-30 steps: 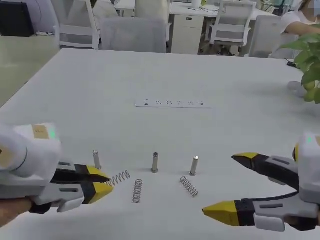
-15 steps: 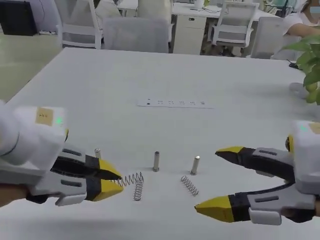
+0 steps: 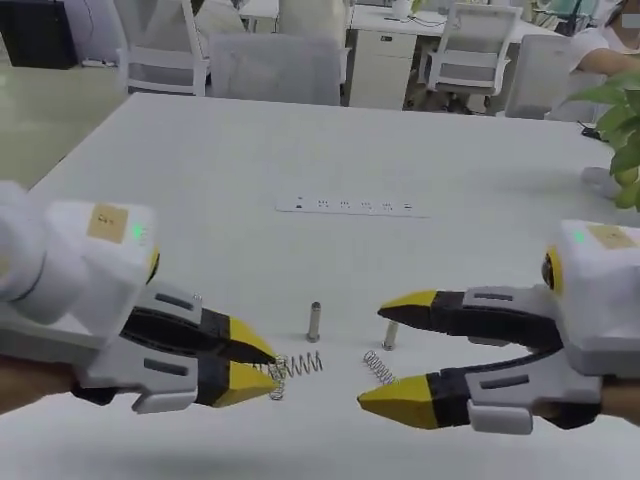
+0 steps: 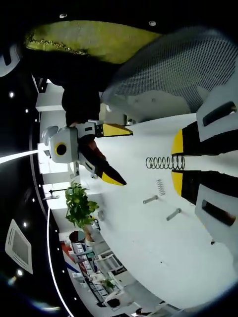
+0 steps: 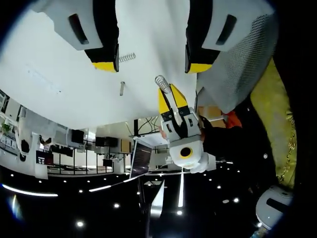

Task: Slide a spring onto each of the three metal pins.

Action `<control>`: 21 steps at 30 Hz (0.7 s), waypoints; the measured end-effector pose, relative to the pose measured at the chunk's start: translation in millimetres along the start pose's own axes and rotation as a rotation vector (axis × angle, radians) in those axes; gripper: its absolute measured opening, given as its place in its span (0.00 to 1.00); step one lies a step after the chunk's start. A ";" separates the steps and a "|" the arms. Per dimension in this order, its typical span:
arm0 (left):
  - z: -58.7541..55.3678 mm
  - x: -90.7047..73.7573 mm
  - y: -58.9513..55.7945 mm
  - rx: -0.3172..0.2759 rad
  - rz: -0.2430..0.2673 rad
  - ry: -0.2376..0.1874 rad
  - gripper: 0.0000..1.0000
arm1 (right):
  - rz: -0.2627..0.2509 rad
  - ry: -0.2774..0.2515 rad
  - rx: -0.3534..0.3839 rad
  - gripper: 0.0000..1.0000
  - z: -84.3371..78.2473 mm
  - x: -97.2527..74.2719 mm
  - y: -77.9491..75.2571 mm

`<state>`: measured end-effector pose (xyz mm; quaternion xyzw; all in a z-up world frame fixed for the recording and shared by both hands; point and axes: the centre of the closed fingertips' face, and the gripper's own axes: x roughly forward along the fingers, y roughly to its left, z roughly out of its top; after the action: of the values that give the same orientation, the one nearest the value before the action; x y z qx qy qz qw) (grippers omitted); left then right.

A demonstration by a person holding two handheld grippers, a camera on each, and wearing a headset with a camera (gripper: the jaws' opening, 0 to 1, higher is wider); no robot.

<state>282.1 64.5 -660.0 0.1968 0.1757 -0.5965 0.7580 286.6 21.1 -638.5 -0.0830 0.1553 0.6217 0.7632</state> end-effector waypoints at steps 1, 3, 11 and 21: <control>0.9 0.6 -1.2 0.004 -0.006 -0.002 0.02 | 0.018 -0.009 -0.003 0.48 2.8 0.8 3.3; 3.2 1.4 -2.5 0.006 -0.012 -0.008 0.02 | 0.035 -0.023 -0.008 0.45 7.4 2.4 6.9; 16.1 4.1 -10.3 0.019 -0.031 -0.041 0.02 | 0.086 -0.022 -0.034 0.35 12.1 11.0 18.2; 27.1 4.4 -15.8 0.033 -0.046 -0.070 0.02 | 0.123 -0.023 -0.044 0.27 13.4 16.0 24.1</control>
<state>268.5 43.7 -640.3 0.1842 0.1435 -0.6230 0.7465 267.7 45.3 -629.8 -0.0831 0.1378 0.6715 0.7234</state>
